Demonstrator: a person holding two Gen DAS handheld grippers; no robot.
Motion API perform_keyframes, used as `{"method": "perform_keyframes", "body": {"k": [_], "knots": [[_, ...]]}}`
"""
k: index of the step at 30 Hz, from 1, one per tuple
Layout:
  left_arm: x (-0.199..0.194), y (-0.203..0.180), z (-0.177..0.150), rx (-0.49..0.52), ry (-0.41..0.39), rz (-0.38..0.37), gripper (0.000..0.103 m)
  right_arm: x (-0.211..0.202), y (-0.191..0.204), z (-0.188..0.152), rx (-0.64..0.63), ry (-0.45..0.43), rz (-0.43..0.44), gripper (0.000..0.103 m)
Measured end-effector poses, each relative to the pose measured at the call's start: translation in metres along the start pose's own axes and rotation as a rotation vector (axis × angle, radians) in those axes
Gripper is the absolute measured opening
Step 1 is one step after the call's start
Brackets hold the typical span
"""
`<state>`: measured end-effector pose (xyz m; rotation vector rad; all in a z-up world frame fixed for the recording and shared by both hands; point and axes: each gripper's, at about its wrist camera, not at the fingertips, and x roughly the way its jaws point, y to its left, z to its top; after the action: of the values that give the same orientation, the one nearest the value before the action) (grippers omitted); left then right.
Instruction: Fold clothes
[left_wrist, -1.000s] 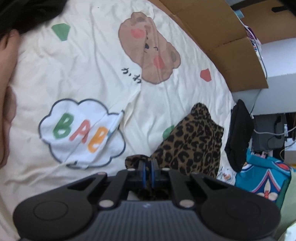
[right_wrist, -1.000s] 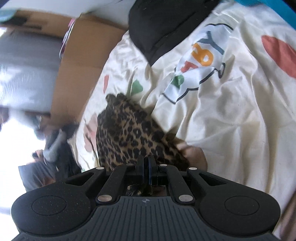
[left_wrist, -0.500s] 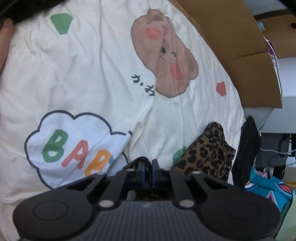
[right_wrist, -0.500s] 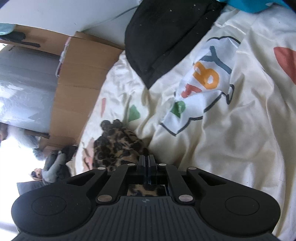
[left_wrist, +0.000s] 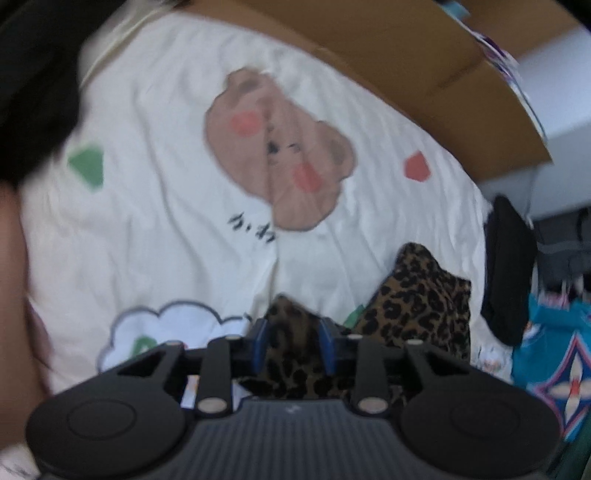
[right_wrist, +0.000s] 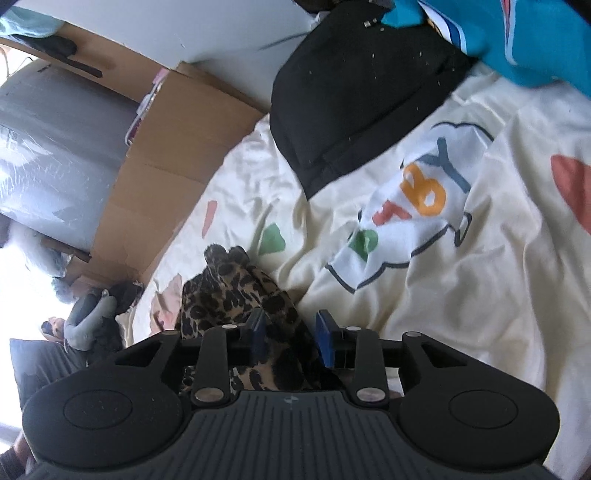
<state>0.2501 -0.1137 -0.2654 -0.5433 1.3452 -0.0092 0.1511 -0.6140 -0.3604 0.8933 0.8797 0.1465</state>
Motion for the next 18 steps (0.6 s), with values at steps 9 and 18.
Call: {"method": "perform_keyframes", "body": {"k": [9, 18], "knots": [[-0.038, -0.07, 0.031, 0.383, 0.129, 0.047, 0.055, -0.004, 0.013, -0.008, -0.058, -0.018, 0.021, 0.032], [0.007, -0.084, 0.042, 0.517, 0.17, 0.024, 0.055, 0.001, 0.019, -0.012, -0.108, 0.007, -0.042, 0.032]]}}
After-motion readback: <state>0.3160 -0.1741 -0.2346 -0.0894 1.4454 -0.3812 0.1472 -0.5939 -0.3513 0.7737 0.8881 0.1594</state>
